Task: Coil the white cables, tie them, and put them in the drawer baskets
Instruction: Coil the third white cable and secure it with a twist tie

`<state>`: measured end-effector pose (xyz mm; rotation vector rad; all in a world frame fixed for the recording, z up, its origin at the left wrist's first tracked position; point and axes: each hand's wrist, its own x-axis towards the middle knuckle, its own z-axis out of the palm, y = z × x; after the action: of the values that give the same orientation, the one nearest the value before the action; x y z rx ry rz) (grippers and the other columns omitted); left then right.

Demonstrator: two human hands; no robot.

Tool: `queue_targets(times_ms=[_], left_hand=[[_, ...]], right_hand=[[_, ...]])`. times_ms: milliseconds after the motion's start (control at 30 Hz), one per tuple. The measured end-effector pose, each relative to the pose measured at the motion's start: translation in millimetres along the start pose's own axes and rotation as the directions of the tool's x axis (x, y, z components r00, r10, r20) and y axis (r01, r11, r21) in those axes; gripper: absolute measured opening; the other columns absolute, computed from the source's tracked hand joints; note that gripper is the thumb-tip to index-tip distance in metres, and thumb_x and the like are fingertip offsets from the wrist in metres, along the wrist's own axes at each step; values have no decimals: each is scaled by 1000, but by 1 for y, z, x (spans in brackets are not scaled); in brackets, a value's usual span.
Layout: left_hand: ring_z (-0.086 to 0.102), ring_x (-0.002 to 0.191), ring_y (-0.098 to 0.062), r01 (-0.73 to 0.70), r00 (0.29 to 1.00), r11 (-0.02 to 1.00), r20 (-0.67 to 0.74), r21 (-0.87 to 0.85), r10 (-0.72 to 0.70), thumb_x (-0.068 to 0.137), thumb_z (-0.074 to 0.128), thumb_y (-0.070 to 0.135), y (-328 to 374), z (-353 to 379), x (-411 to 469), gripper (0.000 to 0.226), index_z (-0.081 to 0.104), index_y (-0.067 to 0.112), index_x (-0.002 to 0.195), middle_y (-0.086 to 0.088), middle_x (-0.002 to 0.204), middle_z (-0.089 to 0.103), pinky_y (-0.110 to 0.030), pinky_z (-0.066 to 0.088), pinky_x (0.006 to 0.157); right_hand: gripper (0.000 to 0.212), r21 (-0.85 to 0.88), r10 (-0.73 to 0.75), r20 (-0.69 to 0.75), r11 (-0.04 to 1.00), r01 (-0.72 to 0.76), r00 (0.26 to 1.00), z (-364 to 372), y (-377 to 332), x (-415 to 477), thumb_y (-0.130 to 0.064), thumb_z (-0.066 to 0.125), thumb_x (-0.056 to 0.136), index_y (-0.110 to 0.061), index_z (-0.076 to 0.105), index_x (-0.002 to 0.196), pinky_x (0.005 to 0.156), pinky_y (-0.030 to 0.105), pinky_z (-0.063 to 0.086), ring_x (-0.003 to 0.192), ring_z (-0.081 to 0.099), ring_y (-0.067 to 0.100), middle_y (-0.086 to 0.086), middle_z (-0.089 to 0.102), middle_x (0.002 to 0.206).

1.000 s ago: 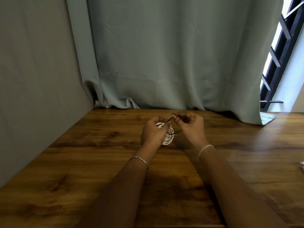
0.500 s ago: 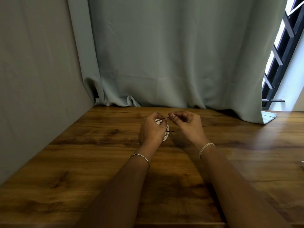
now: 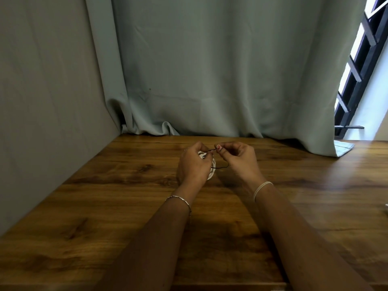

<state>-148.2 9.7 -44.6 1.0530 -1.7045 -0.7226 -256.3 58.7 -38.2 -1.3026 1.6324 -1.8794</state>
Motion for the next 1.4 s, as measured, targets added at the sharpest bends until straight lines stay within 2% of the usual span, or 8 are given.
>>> queue_targets(times_ms=[167, 300, 467, 767, 1067, 1267, 1333, 1400], left_hand=[[59, 85, -12, -6, 999, 1000, 33, -19, 7, 88, 67, 30, 2, -2, -2, 17, 55, 31, 76, 9, 91, 64, -22, 37, 57], [59, 82, -12, -2, 998, 1000, 56, -10, 2, 87, 67, 31, 3, -1, -3, 19, 55, 31, 73, 11, 86, 62, -24, 42, 60], [63, 83, -15, 21, 998, 999, 66, -33, -18, 85, 68, 30, 0, 1, -1, 23, 53, 30, 67, 13, 80, 61, -28, 48, 66], [64, 81, -14, 74, 995, 991, 75, -114, -66, 82, 70, 27, -2, 5, 2, 22, 56, 29, 65, 12, 82, 66, -35, 53, 74], [65, 77, -18, 123, 989, 980, 97, -158, -109, 83, 70, 24, -5, 5, 5, 20, 57, 27, 68, 4, 80, 67, -33, 53, 68], [64, 85, -17, -8, 990, 997, 139, -79, 19, 84, 69, 30, -5, 6, 3, 20, 56, 31, 69, 7, 87, 68, -35, 53, 72], [63, 85, -16, -40, 989, 998, 144, -42, 46, 85, 69, 31, -4, 6, 2, 22, 54, 31, 69, 7, 89, 68, -35, 52, 72], [62, 84, -16, -34, 990, 999, 135, -19, 37, 85, 68, 31, -4, 6, 3, 23, 53, 31, 68, 7, 89, 67, -34, 51, 72]], right_hand=[[13, -21, -38, -34, 999, 37, 999, 0, -2, -2, -6, 70, 85, -7, 71, 98, 76, 15, 51, 83, 66, 4, 1, 72, 90], [16, -4, -83, -63, 997, 83, 995, 1, -3, -1, 2, 68, 84, -12, 66, 90, 67, 9, 48, 71, 61, -1, -5, 68, 82], [21, -146, -150, -55, 979, 140, 987, 2, 0, 0, -1, 69, 84, -22, 66, 82, 66, 11, 49, 70, 60, 1, -9, 68, 80], [17, -128, -119, -31, 985, 114, 992, 1, -3, -2, -1, 70, 83, -17, 67, 85, 64, 10, 49, 72, 62, 2, -6, 69, 81], [12, -224, -220, -102, 955, 193, 970, 2, -2, -3, -10, 70, 84, -22, 68, 85, 62, 14, 48, 68, 58, 4, -8, 69, 79], [7, -216, -181, -140, 965, 149, 973, 1, 1, -1, -8, 66, 87, -13, 67, 92, 63, 8, 46, 71, 58, 3, -7, 66, 80], [6, -212, -154, -117, 969, 127, 981, -1, 2, 1, -8, 66, 88, -12, 68, 93, 69, 11, 48, 77, 62, 8, -5, 68, 81], [5, -201, -117, -89, 975, 97, 989, 0, 4, 3, -10, 67, 87, -12, 69, 92, 77, 26, 54, 81, 67, 17, 1, 70, 84]])
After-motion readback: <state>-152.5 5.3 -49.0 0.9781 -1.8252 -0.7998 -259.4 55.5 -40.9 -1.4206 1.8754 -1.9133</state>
